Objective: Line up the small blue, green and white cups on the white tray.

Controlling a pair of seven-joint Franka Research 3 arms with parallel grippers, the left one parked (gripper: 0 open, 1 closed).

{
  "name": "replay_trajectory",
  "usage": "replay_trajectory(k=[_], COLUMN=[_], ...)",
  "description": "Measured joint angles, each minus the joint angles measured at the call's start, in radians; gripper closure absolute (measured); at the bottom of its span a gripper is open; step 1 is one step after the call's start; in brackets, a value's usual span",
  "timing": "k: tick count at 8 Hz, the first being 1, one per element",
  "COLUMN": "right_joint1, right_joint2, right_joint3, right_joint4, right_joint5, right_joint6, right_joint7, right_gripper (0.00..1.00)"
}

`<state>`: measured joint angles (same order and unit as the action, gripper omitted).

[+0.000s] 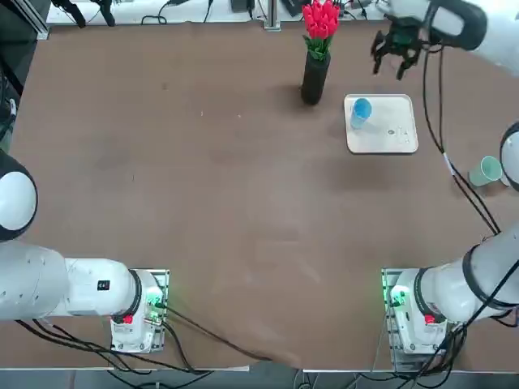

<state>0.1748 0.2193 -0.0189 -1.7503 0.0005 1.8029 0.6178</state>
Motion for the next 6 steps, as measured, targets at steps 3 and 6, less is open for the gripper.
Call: replay_trajectory(k=[3,6], right_joint1=[-0.12,-0.25], right_joint2=[0.0,0.001], right_joint3=[-0.055,-0.183], right_joint4=[0.009,0.004], right_joint5=[-0.004,-0.004], right_joint6=[-0.038,-0.077], right_joint7=[0.316,0.346], right_gripper=[0.0,0.0])
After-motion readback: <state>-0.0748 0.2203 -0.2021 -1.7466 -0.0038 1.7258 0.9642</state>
